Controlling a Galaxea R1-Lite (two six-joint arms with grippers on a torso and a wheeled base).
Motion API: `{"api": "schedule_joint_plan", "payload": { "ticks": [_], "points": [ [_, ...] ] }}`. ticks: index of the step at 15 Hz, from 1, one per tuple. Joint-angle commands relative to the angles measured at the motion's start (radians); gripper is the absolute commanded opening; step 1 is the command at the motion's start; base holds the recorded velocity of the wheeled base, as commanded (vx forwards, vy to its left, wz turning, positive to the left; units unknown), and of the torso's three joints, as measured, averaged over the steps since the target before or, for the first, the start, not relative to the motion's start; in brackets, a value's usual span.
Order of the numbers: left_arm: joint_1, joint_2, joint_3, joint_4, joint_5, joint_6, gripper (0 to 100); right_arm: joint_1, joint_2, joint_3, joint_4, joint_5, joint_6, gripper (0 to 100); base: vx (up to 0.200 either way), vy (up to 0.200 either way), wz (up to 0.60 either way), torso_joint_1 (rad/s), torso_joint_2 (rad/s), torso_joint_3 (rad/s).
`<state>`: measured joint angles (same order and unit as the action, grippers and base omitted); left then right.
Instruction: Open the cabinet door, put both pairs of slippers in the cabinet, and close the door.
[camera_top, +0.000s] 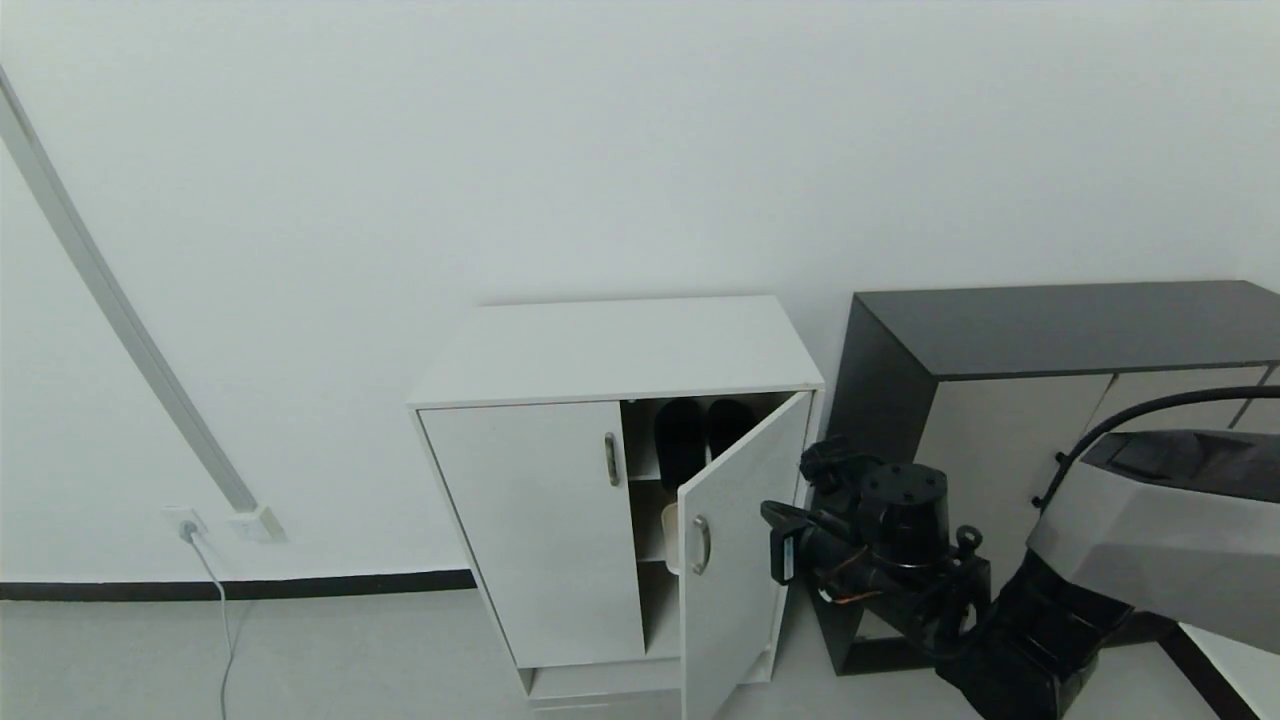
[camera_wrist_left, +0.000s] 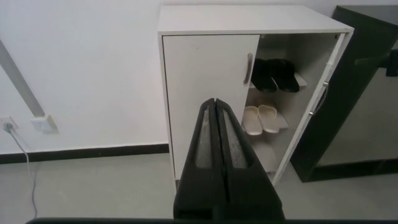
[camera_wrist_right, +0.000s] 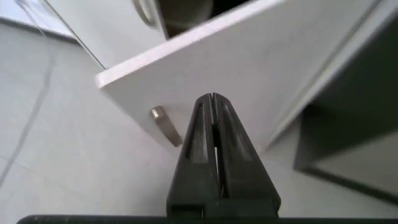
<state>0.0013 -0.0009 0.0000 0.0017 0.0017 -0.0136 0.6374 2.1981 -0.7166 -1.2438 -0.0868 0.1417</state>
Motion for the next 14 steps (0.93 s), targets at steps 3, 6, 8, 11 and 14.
{"api": "schedule_joint_plan", "payload": {
  "ticks": [3,6,8,11,14],
  "points": [
    [0.0,0.001,0.0,0.0,0.0,0.0,0,0.024,-0.004,0.189,-0.154,0.002,-0.001,0,0.067,0.0,0.0,0.001,0.0,0.001],
    [0.0,0.001,0.0,0.0,0.0,0.001,0,0.03,-0.003,0.252,-0.215,0.002,-0.004,0,0.2,0.0,0.0,-0.007,0.0,0.004],
    [0.0,0.001,-0.002,0.0,0.0,0.0,0,0.034,0.008,0.253,-0.217,0.001,-0.004,0,0.2,0.0,0.0,0.012,0.0,-0.002],
    [0.0,0.001,0.0,-0.002,0.0,0.0,0,0.033,0.035,0.232,-0.217,0.001,-0.004,0,0.133,0.0,0.0,0.006,0.0,0.002],
    [0.0,0.001,0.0,0.0,0.0,0.0,0,0.034,0.052,0.206,-0.213,0.001,-0.004,0,0.0,0.0,0.0,0.0,0.0,0.0]
  ]
}}
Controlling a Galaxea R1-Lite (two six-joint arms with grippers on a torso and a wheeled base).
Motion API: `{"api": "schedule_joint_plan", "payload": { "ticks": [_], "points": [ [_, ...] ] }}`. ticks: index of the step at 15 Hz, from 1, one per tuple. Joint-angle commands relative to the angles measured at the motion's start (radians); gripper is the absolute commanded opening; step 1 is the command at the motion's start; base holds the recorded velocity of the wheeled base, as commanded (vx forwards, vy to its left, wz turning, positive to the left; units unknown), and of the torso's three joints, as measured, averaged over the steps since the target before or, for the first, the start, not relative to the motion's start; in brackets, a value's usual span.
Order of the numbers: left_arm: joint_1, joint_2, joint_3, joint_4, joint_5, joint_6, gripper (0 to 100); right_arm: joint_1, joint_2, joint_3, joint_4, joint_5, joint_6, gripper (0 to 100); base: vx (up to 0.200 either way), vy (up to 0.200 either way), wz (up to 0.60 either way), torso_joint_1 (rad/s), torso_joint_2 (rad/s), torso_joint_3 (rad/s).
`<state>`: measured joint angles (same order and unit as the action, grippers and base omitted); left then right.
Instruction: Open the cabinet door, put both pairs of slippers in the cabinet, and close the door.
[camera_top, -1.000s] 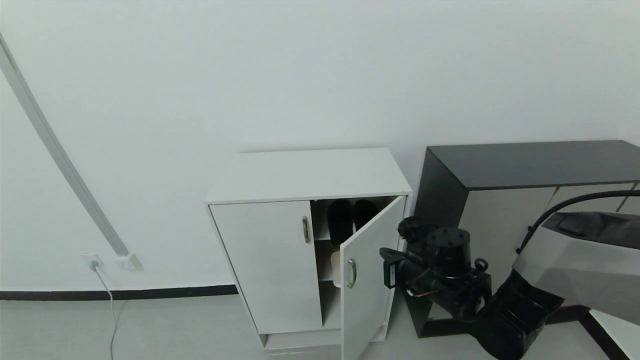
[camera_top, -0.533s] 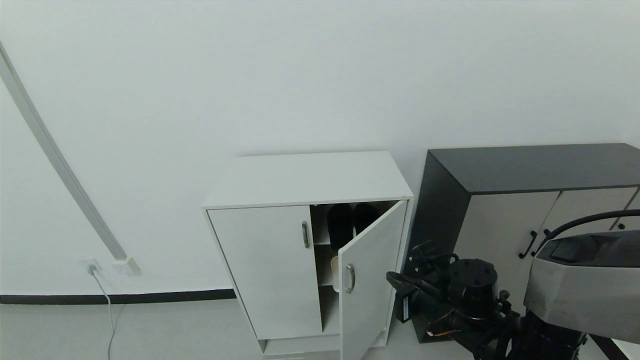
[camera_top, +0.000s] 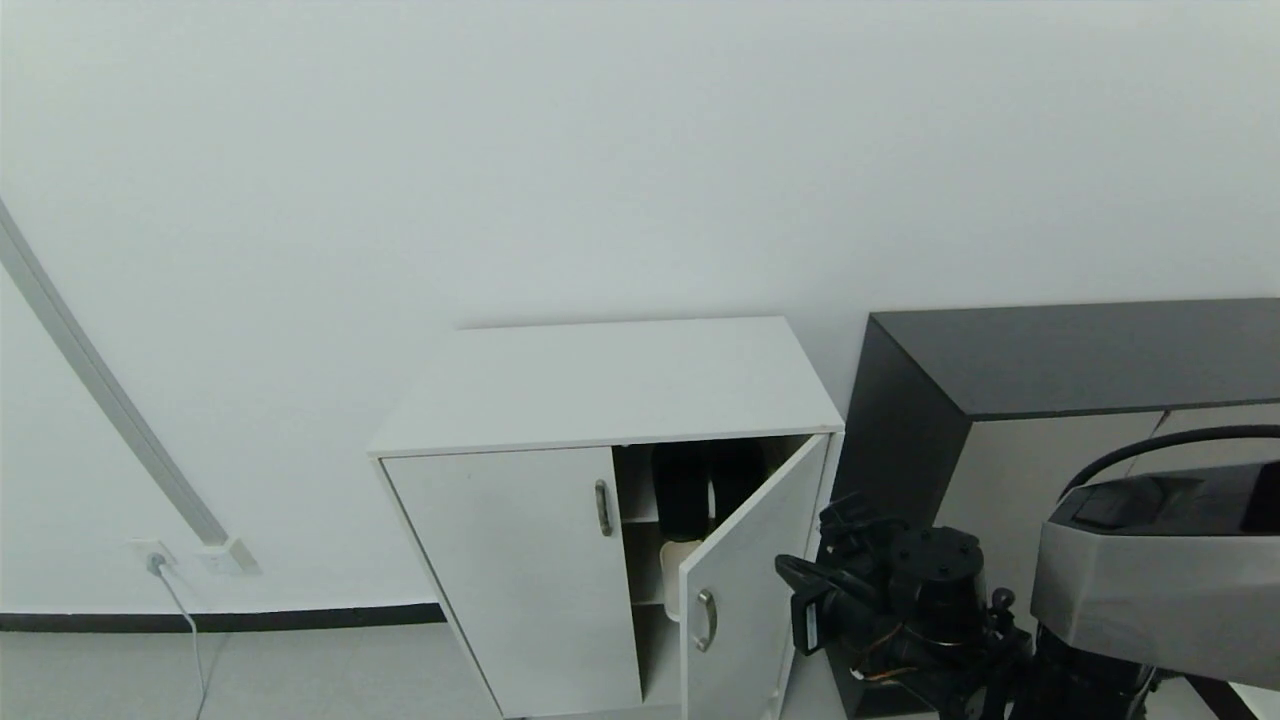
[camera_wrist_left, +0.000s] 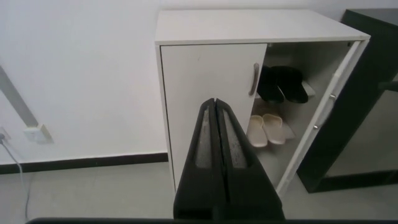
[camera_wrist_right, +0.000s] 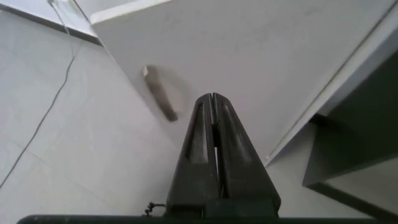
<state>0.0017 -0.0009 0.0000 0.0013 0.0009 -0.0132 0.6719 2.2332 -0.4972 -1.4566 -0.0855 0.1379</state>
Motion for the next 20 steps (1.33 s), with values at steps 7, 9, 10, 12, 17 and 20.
{"api": "schedule_joint_plan", "payload": {
  "ticks": [7,9,10,12,17,20],
  "points": [
    [0.0,0.001,0.0,-0.001,0.001,-0.001,0,-0.037,0.108,-0.164,0.021,0.0,-0.001,0,0.0,0.0,0.0,0.0,0.0,0.0],
    [0.0,0.001,0.0,0.0,0.001,-0.001,0,-0.057,0.137,-0.219,0.055,-0.002,-0.001,0,0.0,0.0,0.0,0.0,0.0,0.0],
    [0.0,0.001,0.0,-0.001,0.001,-0.001,0,-0.063,0.144,-0.244,0.071,0.0,-0.001,0,0.0,0.0,0.0,0.0,0.0,0.0],
    [0.0,0.001,0.0,-0.001,0.001,-0.001,0,-0.074,0.163,-0.3,0.114,-0.002,-0.001,0,0.0,0.0,0.0,0.0,0.0,0.0],
    [0.0,0.001,0.0,-0.001,0.001,-0.002,0,-0.115,0.187,-0.437,0.228,-0.005,-0.001,0,0.0,0.0,0.0,0.0,0.0,0.0],
    [0.0,0.001,0.0,-0.001,0.001,-0.002,0,-0.121,0.198,-0.488,0.26,-0.005,-0.001,0,0.0,0.0,0.0,0.0,0.0,0.0]
  ]
}}
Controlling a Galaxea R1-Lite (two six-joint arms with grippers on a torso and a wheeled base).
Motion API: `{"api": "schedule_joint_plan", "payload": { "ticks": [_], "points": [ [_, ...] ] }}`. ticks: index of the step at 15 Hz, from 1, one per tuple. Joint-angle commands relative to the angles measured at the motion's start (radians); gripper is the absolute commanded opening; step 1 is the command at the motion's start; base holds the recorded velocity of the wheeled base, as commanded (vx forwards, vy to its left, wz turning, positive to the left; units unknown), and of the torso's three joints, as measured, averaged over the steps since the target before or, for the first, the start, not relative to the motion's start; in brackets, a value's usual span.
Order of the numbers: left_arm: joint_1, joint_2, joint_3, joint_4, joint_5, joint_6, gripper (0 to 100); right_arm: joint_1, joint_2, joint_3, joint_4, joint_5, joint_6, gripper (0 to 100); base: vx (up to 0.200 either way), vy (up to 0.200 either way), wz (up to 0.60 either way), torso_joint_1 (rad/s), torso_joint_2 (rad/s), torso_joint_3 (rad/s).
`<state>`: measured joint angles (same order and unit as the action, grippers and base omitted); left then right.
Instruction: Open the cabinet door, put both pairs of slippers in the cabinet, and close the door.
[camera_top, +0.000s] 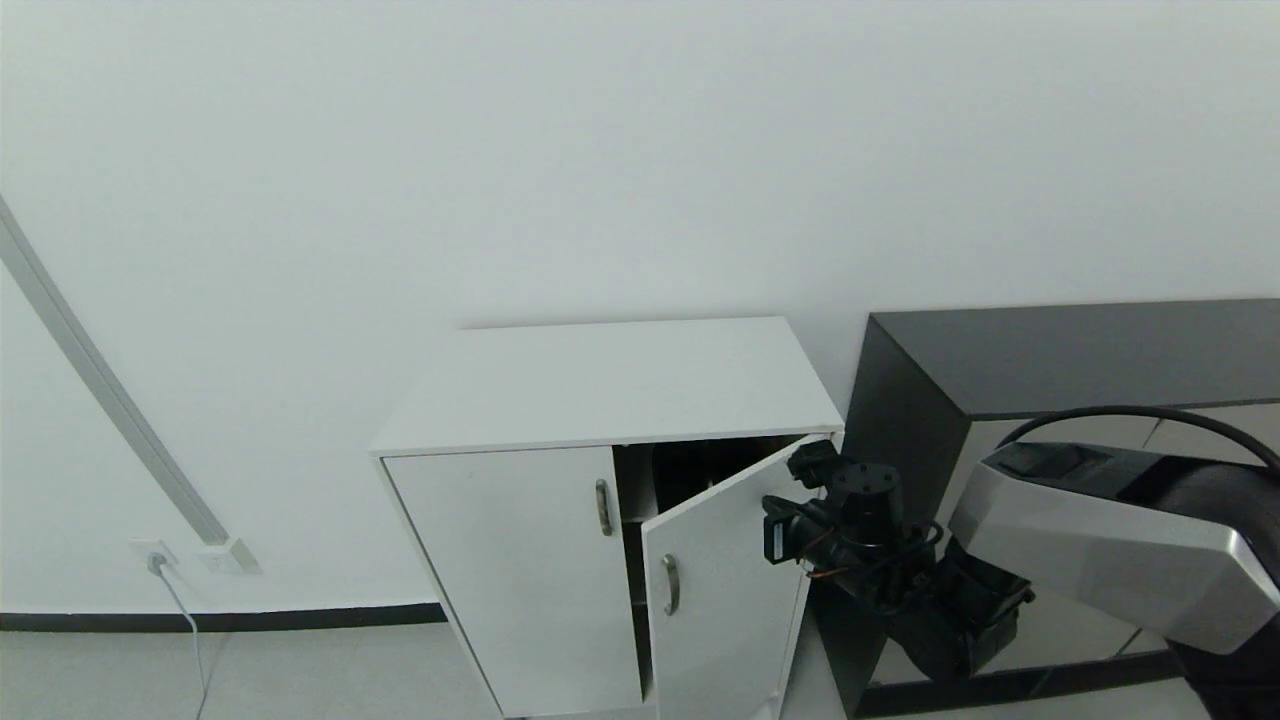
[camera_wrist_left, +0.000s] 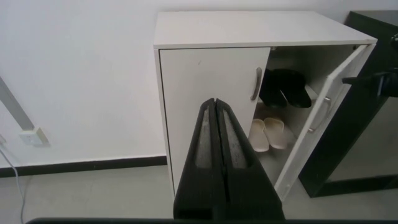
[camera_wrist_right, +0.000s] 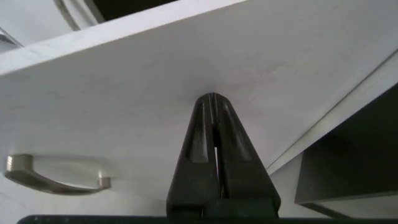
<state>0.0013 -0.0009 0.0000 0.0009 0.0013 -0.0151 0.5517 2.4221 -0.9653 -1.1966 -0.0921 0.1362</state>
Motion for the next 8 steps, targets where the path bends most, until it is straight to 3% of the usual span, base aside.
{"api": "schedule_joint_plan", "payload": {
  "ticks": [1,8],
  "points": [
    [0.0,0.001,0.0,-0.001,0.0,0.0,0,-0.003,0.017,-0.038,0.003,0.0,0.0,0,0.0,0.0,0.0,0.0,0.0,0.0],
    [0.0,0.001,0.0,0.001,0.002,-0.002,0,-0.007,0.043,-0.128,0.068,-0.003,0.0,0,0.0,0.0,0.0,0.0,0.0,0.0]
  ]
}}
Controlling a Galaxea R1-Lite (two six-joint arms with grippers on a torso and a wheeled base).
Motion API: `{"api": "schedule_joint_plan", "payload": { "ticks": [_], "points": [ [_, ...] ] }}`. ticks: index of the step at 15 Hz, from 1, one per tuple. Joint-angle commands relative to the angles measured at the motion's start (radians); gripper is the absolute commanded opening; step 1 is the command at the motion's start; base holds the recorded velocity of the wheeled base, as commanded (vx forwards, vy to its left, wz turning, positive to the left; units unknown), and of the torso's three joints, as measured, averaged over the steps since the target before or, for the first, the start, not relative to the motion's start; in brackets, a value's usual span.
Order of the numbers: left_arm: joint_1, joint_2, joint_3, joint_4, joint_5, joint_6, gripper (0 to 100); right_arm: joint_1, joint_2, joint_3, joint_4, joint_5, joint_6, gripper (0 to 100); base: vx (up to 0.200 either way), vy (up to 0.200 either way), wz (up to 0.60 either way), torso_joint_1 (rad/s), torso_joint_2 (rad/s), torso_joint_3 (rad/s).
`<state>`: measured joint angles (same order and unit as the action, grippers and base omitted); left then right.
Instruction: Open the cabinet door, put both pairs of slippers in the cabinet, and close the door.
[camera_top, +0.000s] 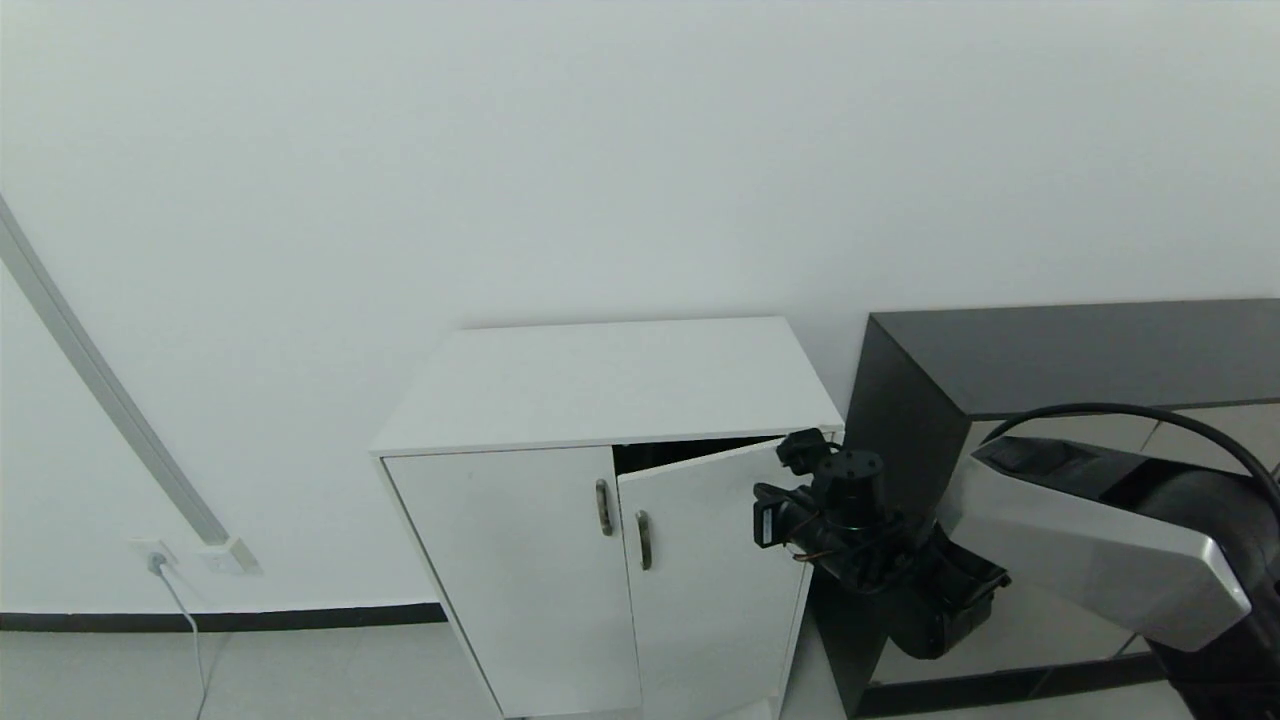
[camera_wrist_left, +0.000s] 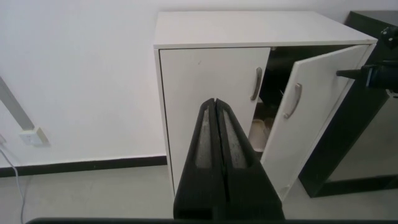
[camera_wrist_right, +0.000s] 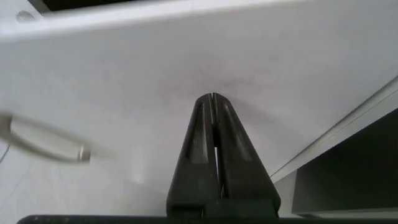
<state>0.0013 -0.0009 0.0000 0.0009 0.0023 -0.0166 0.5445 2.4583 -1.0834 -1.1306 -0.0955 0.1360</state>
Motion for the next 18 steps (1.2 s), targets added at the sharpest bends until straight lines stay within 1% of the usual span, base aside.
{"api": "schedule_joint_plan", "payload": {
  "ticks": [1,13,18],
  "points": [
    [0.0,0.001,0.0,-0.001,0.001,0.0,0,0.0,0.008,-0.016,0.002,0.0,0.001,0,0.0,0.0,0.0,0.0,0.0,0.0],
    [0.0,0.001,0.0,0.001,0.001,0.0,0,-0.024,0.06,-0.127,0.06,-0.003,-0.022,0,0.0,0.0,0.0,0.0,0.0,0.0],
    [0.0,0.001,0.0,0.001,0.001,0.0,0,-0.026,0.067,-0.145,0.075,-0.003,-0.024,0,0.0,0.0,0.0,0.0,0.0,0.0]
  ]
}}
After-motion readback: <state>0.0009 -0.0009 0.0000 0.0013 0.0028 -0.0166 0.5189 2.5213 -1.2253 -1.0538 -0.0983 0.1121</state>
